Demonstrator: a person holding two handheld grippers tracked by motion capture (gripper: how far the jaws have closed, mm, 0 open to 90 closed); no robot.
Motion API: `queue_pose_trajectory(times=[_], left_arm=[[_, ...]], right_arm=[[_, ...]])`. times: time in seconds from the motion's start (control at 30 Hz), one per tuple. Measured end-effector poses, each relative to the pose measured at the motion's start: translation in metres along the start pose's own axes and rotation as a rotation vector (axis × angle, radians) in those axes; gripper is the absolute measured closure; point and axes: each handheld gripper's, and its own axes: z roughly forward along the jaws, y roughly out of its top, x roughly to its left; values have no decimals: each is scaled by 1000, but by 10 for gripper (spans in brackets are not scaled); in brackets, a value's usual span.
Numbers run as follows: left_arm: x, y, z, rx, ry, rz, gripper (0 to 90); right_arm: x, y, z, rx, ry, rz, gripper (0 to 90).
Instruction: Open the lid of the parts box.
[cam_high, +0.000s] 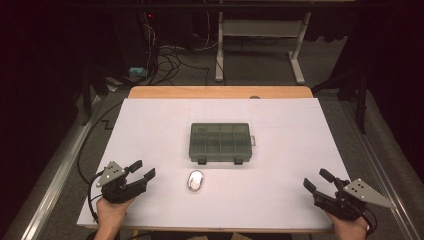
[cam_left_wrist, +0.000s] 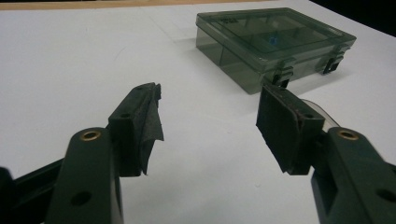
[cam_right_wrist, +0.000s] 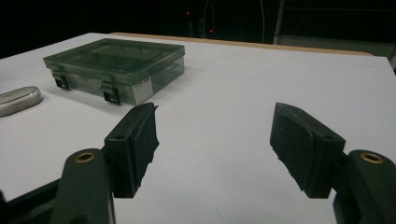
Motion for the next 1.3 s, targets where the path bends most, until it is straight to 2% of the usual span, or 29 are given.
queue_pose_trajectory(times=[0.13, 0.47, 0.8, 1.0, 1.3], left_arm=[[-1, 0, 0, 4, 7, 11, 388], [1, -1, -3, -15, 14, -7, 376], [1, 0, -3, -24, 3, -17, 381], [1, 1, -3, -38, -4, -27, 385], [0, 3, 0, -35, -14, -19, 389]], right_arm=[[0, 0, -1, -1, 2, 7, 317], [-1, 0, 0, -4, -3, 19, 316], [-1, 1, 0, -18, 2, 31, 316], [0, 2, 3, -18, 13, 21, 316], [1, 4, 7, -27, 22, 21, 315]])
